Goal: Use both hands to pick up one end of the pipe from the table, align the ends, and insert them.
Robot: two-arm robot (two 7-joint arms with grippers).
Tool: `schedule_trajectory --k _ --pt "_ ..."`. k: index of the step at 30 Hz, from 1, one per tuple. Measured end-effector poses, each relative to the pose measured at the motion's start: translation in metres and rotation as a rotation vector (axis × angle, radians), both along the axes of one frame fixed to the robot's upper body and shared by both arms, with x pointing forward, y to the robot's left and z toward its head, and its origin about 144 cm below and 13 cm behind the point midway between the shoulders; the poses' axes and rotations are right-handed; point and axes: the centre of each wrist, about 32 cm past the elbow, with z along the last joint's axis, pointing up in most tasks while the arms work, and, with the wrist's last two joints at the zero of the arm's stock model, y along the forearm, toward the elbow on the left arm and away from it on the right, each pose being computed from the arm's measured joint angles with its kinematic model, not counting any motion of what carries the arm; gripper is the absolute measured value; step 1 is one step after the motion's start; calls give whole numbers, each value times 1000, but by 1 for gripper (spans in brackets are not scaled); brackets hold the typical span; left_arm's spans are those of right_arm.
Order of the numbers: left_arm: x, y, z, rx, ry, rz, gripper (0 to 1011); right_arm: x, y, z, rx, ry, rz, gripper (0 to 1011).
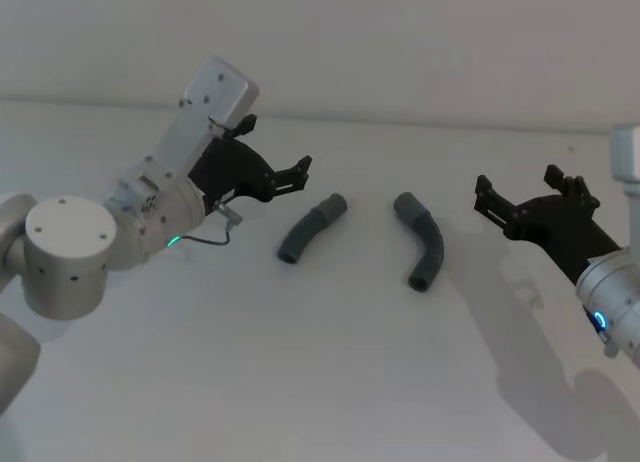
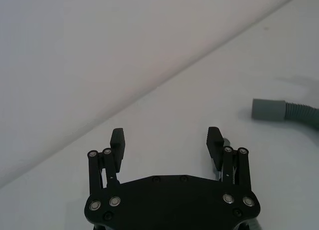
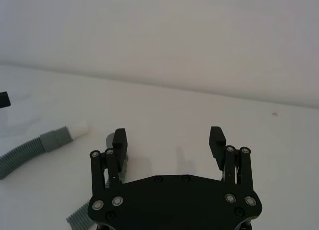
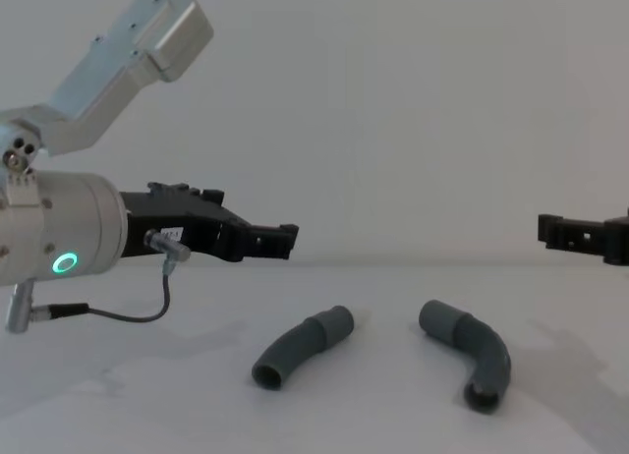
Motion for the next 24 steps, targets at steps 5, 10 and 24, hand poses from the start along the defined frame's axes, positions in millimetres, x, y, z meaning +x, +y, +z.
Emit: schedule_trajectory --k 5,10,24 --pt "0 -1 5 13 41 -6 1001 1 3 4 -7 34 8 1003" --pt "-2 -4 6 18 89 -3 1001 2 9 9 -12 68 23 1003" --pt "-13 -18 4 25 192 20 1001 10 23 21 -51 168 83 1003"
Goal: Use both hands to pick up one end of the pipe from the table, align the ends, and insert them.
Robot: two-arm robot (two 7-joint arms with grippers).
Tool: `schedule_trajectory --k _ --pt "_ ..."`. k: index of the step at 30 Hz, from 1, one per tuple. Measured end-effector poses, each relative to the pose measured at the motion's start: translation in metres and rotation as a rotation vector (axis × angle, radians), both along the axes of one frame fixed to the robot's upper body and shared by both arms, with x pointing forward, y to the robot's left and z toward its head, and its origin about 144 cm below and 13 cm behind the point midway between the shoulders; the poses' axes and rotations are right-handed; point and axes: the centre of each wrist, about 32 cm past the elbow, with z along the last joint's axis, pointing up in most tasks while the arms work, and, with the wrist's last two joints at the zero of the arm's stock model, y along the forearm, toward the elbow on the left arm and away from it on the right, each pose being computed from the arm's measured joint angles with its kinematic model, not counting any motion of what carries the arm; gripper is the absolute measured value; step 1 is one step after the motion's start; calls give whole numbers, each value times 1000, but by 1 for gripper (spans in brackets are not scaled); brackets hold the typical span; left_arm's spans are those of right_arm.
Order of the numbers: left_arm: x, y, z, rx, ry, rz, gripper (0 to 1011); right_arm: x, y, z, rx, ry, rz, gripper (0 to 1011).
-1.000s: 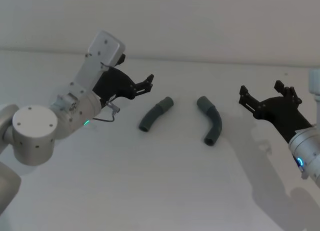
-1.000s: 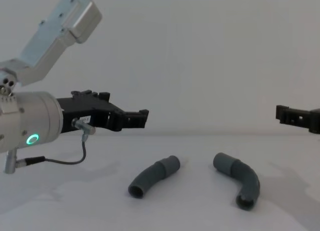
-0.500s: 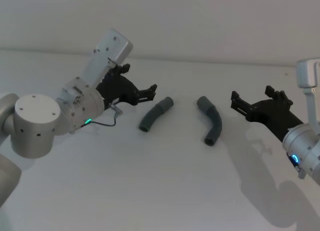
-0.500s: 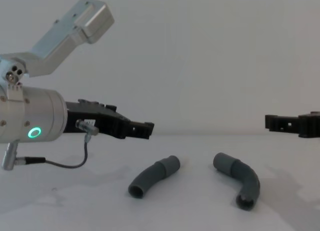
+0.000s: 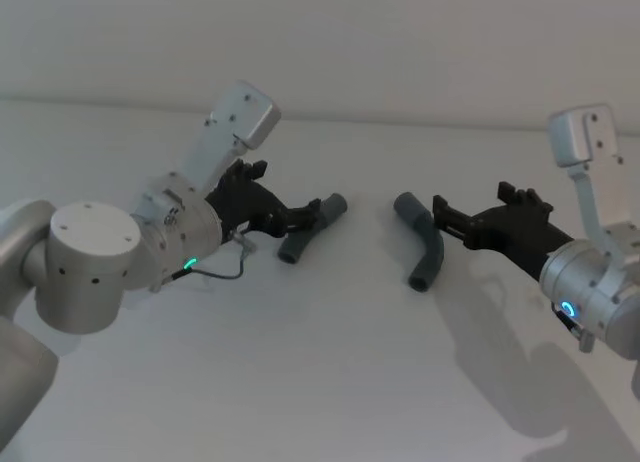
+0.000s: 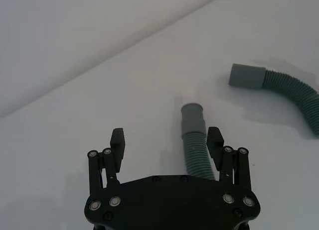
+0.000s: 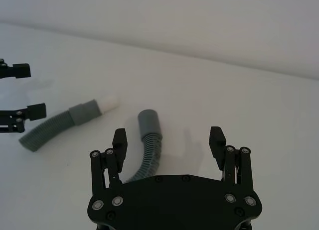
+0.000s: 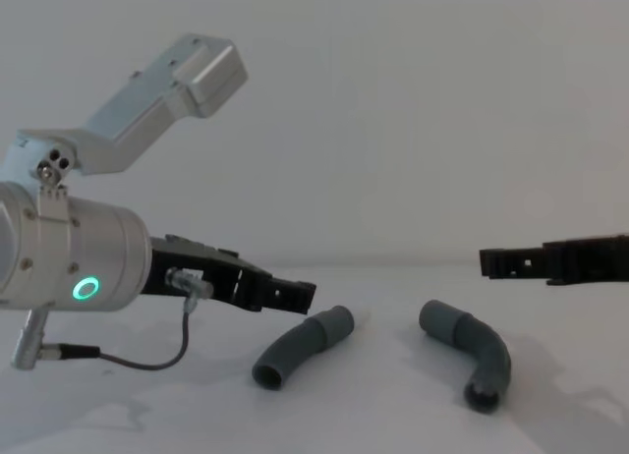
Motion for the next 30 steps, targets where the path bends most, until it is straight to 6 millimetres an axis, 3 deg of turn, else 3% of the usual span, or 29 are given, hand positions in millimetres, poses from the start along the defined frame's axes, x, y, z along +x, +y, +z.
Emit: schedule_trajectory --k 16,30 --pt "-4 -11 1 24 49 -4 1002 11 11 9 -79 85 57 1003" --pt "4 -15 -1 34 82 -8 1001 21 16 9 -147 157 91 1003"
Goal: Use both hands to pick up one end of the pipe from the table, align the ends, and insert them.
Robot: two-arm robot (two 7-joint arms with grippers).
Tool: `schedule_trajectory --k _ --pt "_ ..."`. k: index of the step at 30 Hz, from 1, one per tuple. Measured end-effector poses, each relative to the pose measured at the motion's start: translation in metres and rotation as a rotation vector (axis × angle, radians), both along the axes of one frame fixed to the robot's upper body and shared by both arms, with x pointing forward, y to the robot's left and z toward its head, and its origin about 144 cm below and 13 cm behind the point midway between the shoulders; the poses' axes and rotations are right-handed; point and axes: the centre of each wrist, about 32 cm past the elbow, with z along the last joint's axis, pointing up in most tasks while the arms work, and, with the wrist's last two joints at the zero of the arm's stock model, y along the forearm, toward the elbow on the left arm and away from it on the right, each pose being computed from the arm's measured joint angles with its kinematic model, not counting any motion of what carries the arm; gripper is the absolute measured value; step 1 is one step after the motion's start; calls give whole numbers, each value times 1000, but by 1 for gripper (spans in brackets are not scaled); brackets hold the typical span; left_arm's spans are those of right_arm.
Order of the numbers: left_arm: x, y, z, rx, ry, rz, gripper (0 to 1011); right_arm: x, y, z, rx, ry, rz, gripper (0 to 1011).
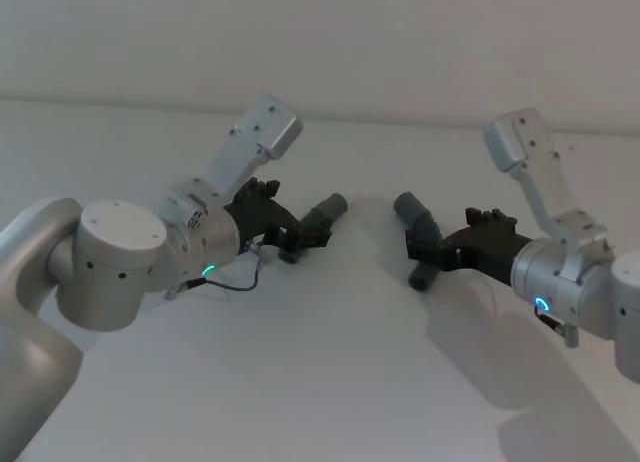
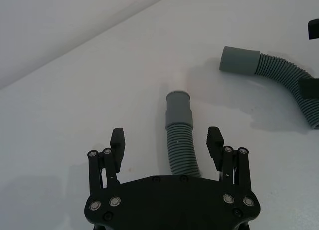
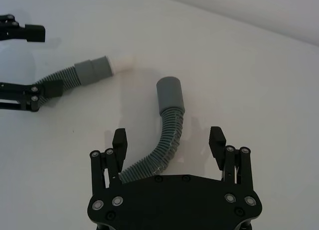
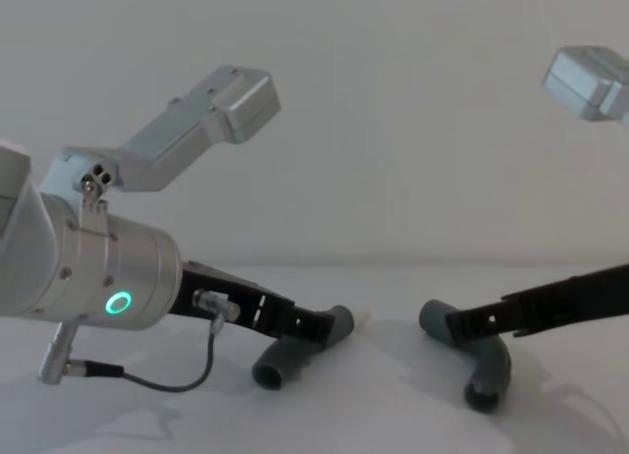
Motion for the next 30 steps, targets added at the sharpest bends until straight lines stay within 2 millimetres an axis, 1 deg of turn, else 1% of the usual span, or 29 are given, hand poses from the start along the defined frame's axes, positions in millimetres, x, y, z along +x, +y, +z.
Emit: schedule_trajectory --k 18,30 --pt "11 -5 -3 21 30 -16 1001 11 4 -6 -60 37 18 1003" --pt "14 -5 -5 30 33 -23 1002 19 8 -10 -82 43 15 1003"
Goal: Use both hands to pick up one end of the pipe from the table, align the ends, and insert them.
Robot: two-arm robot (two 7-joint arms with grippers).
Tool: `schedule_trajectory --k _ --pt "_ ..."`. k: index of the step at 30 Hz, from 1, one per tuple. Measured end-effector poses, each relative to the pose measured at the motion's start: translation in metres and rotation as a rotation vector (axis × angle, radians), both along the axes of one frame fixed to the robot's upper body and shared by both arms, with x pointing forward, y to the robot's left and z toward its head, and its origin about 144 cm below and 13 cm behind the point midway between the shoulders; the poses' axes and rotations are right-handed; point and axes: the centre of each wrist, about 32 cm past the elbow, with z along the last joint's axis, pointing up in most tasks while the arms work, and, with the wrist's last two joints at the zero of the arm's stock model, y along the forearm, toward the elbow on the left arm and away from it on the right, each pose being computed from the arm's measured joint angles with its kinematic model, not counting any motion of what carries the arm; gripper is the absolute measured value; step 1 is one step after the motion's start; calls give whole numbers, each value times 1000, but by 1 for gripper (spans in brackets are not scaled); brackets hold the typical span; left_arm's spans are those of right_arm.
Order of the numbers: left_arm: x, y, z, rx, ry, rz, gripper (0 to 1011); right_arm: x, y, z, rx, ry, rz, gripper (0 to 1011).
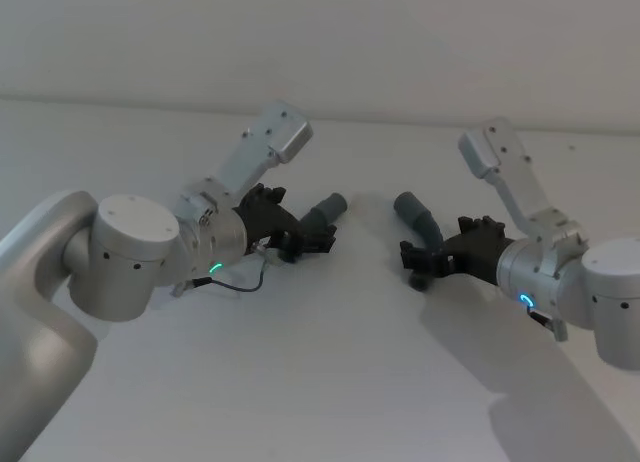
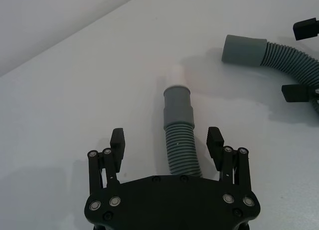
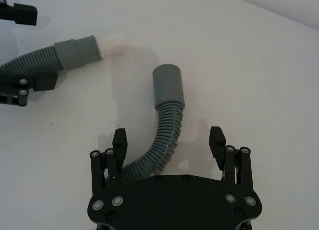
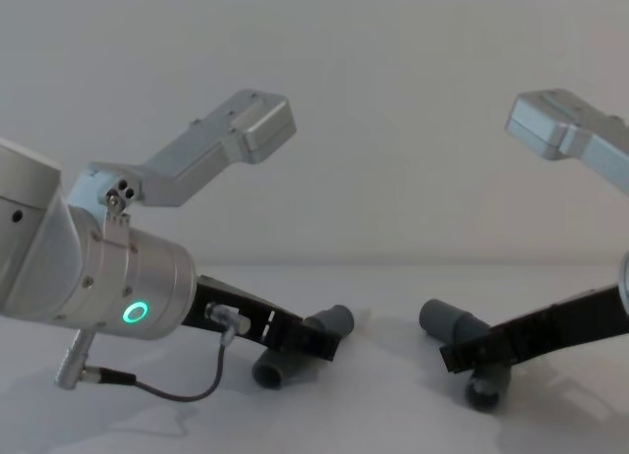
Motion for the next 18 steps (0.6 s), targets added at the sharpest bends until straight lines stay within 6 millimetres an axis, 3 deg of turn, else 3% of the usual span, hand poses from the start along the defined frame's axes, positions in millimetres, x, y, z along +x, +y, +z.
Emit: schedule_trajectory --k 18 --pt "4 1 -4 0 8 3 1002 12 3 -3 -5 10 -4 1003"
